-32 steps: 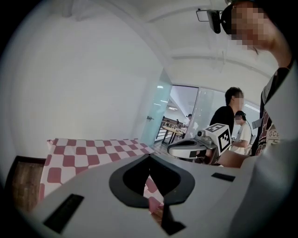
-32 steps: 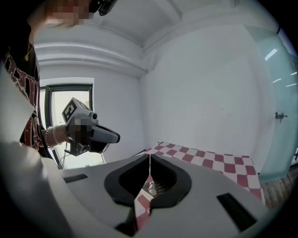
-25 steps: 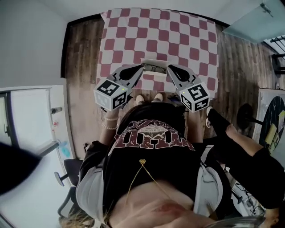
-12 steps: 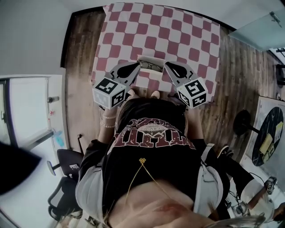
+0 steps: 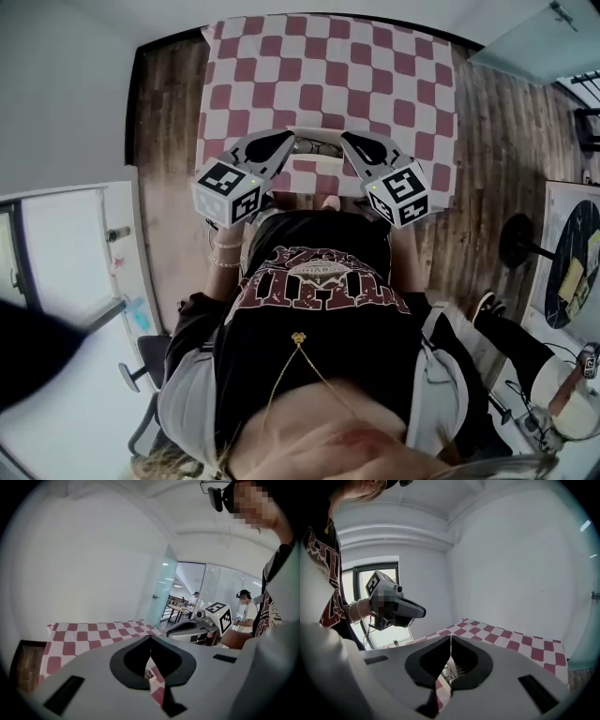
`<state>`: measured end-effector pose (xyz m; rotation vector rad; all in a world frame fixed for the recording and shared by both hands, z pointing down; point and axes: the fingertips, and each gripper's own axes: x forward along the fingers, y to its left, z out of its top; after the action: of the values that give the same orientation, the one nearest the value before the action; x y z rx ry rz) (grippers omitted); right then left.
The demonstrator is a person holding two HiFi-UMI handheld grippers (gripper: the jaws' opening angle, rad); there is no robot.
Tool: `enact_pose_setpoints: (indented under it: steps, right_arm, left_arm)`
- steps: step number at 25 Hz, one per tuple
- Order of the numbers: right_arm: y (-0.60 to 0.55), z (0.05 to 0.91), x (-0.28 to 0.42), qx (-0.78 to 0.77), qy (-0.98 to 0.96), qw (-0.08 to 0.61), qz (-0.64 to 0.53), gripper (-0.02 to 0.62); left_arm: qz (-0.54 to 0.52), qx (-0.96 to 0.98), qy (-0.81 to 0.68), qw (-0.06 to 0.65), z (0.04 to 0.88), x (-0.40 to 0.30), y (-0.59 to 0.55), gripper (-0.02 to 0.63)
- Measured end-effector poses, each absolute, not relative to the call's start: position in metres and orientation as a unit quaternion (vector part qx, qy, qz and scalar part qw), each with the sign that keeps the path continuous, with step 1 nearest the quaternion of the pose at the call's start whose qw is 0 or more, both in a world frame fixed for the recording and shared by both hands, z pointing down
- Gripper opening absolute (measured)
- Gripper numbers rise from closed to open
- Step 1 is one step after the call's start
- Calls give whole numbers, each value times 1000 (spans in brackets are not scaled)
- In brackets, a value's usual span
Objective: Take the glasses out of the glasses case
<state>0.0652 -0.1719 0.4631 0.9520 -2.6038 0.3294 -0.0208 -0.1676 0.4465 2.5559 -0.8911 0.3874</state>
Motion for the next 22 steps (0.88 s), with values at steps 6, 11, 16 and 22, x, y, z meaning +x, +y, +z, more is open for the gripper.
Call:
enact_pose_setpoints:
  steps: [6, 11, 16, 22]
  right_arm:
    - [-178, 463, 49, 361, -909, 173, 118, 20]
    - [-181, 464, 36, 378, -900, 181, 120, 20]
    - [-181, 469, 26, 384, -895, 190, 122, 20]
    - [-184, 482, 23, 387, -889, 206, 131, 20]
  left_arm:
    - [152, 927, -282, 195, 446, -31, -182, 0]
    - [155, 932, -260, 199, 449, -42, -186, 0]
    - [163, 934, -247, 201, 454, -51, -188, 0]
    - [164, 935, -239, 203, 457, -56, -188, 0]
